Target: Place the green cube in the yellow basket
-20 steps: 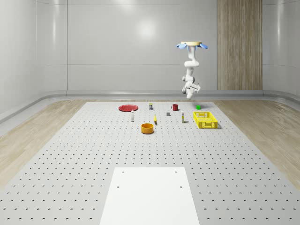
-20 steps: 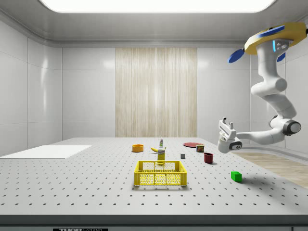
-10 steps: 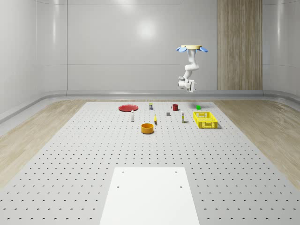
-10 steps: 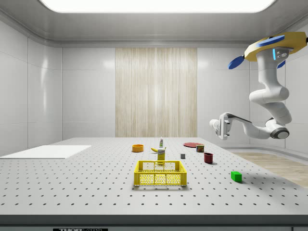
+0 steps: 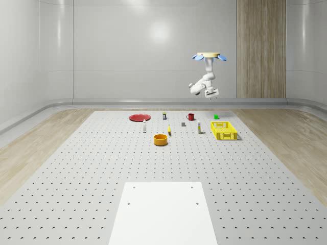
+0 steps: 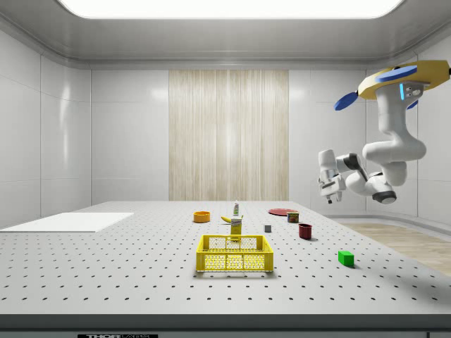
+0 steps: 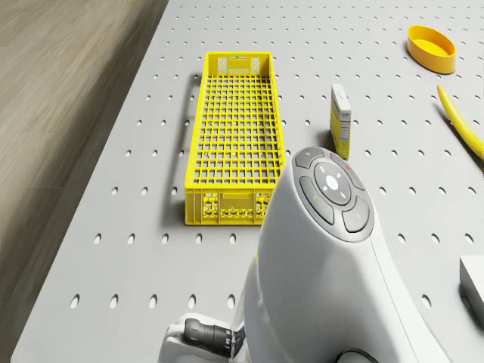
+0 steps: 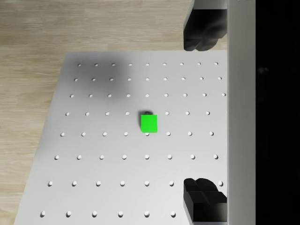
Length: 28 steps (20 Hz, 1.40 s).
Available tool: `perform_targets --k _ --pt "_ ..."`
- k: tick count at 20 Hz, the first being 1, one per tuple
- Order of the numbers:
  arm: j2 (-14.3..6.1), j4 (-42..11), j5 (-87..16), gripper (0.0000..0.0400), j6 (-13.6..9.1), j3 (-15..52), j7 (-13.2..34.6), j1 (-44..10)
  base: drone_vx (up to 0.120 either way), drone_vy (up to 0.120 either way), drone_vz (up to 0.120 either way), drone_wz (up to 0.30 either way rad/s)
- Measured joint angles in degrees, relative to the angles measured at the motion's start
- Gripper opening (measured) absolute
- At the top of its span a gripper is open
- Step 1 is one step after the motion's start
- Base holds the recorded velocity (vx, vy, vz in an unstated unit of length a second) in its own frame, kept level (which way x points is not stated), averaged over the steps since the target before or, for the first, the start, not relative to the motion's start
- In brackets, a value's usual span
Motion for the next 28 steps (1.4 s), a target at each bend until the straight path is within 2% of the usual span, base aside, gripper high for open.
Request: perform_targets --k 3,6,14,16,21,28 --pt "-1.7 -0.8 -2.6 0.04 -1.9 2.2 3.0 -4.6 -0.12 0.0 -0.12 0.0" --pt "-3.1 -1.2 -3.7 0.04 -2.8 3.7 5.0 -7.5 -0.12 0.067 -0.12 0.0" --pt "-6.1 -1.3 -3.9 0.04 -2.5 5.7 7.7 -11.4 -0.11 0.105 -0.12 0.0" --pt "-6.8 -1.3 -3.7 0.04 -2.1 6.1 8.1 -11.9 0.02 0.0 -0.12 0.0" --pt "-8.4 -1.2 -3.0 0.04 -1.0 6.8 8.9 -12.8 0.12 0.0 -0.12 0.0" --pt "-10.5 -1.1 -1.9 0.04 0.8 7.5 9.7 -13.7 0.029 0.0 -0.12 0.0"
